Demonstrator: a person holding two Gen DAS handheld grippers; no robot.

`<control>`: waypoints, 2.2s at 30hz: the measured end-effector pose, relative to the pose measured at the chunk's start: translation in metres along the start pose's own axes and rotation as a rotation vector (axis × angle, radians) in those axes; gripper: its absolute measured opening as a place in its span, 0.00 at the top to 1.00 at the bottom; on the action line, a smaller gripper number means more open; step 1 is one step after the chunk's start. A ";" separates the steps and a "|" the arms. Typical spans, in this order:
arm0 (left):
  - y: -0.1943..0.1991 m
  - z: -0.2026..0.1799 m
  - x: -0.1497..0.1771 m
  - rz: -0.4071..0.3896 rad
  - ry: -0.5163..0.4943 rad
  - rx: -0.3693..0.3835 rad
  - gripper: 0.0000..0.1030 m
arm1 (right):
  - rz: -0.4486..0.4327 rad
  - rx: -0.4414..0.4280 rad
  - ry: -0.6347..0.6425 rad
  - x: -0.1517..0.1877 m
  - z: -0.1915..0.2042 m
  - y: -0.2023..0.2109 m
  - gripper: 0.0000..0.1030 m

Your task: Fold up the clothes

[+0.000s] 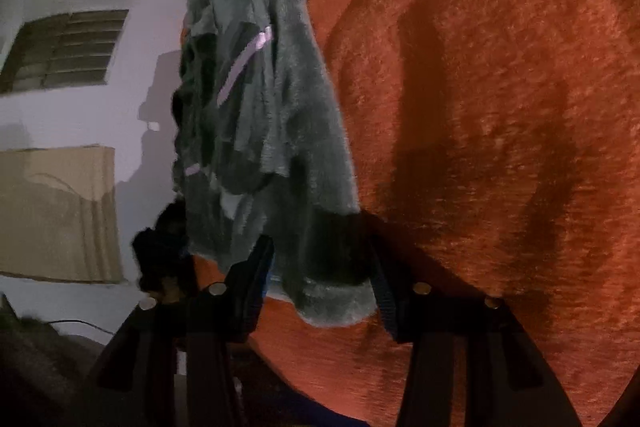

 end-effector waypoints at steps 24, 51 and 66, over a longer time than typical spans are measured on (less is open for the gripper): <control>0.071 -0.014 0.046 -0.061 0.166 0.091 0.92 | 0.010 0.190 -0.050 0.023 0.004 0.038 0.92; 0.041 -0.110 0.076 -0.011 -0.437 -0.284 0.79 | 0.003 0.927 1.592 0.090 0.187 -0.172 0.71; 0.022 -0.098 0.081 0.011 -0.333 -0.245 0.78 | -0.068 1.057 1.711 0.091 0.170 -0.238 0.96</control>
Point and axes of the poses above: each gripper's, at about its wrist camera, not at the fingertips, and y roughly against the way its jaws point, z to its left, x to its underside, the point moved 10 cm from there along -y, roughly the way its jaws point, and after that the axes turned 1 degree about z, right-handed, at the moved point
